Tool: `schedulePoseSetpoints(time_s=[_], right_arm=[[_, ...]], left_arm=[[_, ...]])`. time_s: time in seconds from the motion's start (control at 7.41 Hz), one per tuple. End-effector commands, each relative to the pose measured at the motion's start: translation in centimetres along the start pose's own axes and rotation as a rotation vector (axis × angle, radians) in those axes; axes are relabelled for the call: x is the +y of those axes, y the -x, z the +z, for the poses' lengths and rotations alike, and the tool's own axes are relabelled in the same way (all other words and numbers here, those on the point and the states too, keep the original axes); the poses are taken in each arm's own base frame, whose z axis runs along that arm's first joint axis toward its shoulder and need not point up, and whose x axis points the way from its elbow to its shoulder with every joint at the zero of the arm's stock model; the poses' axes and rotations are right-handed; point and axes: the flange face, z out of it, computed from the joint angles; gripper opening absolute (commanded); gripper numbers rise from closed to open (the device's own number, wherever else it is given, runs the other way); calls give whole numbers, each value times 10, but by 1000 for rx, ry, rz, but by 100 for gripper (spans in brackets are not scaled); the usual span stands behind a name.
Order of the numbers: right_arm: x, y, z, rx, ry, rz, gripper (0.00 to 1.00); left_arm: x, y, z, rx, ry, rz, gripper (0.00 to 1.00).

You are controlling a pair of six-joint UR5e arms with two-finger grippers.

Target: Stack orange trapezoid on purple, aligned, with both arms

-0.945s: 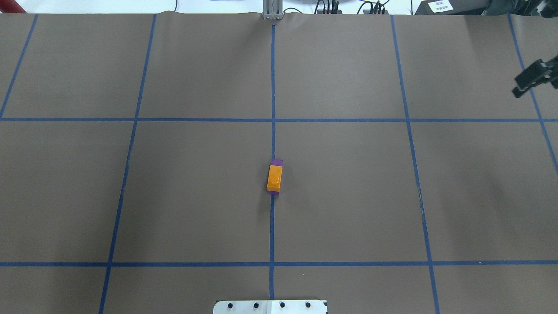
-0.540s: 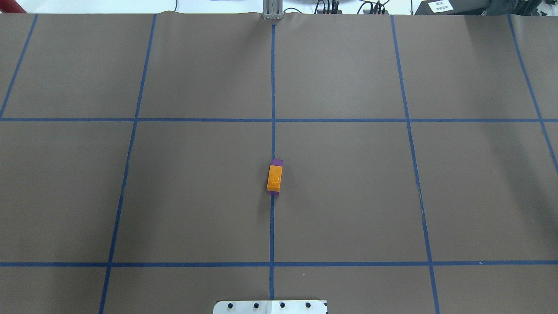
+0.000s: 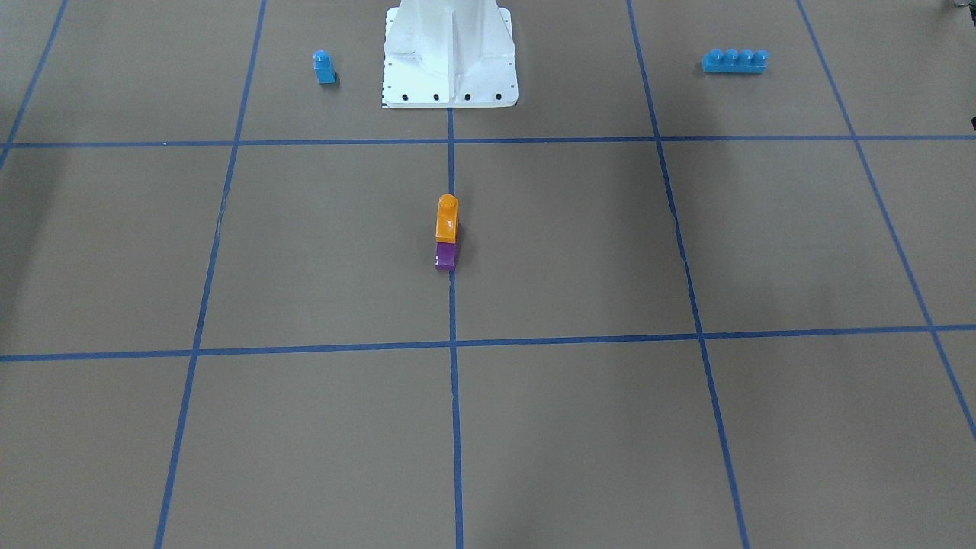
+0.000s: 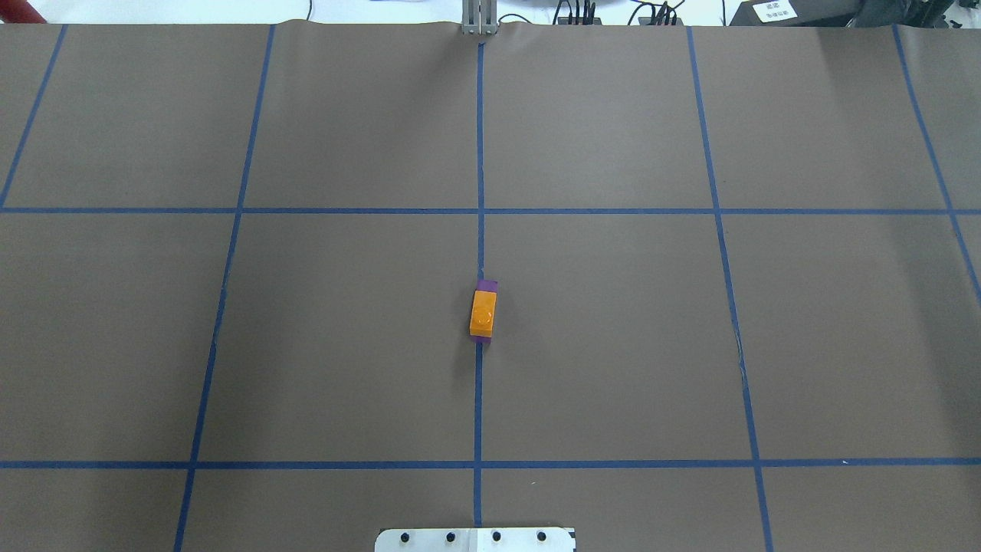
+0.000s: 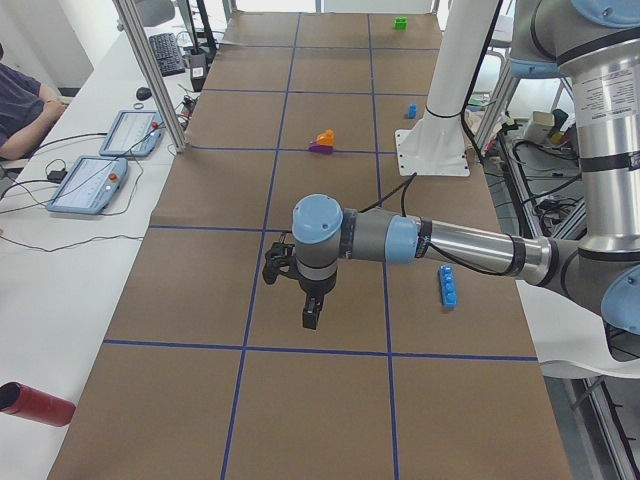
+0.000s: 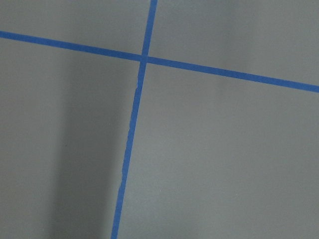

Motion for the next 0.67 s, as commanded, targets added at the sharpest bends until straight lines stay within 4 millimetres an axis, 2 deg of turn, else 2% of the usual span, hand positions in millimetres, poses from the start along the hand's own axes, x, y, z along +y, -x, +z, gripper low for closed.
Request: schedulePoseSetpoints(time_s=[0.0,0.4,0.54], right_arm=[[12,0,7,30,-96,28,100],[2,11,1,33,-118,37,100],[-4,20,4,33,-110,23,100]], left_arm=[[2,3,-1,-5,-1,-7,100],[2,3,-1,-3,-2,-9,100],[2,3,-1,-2,-1,-11,100]])
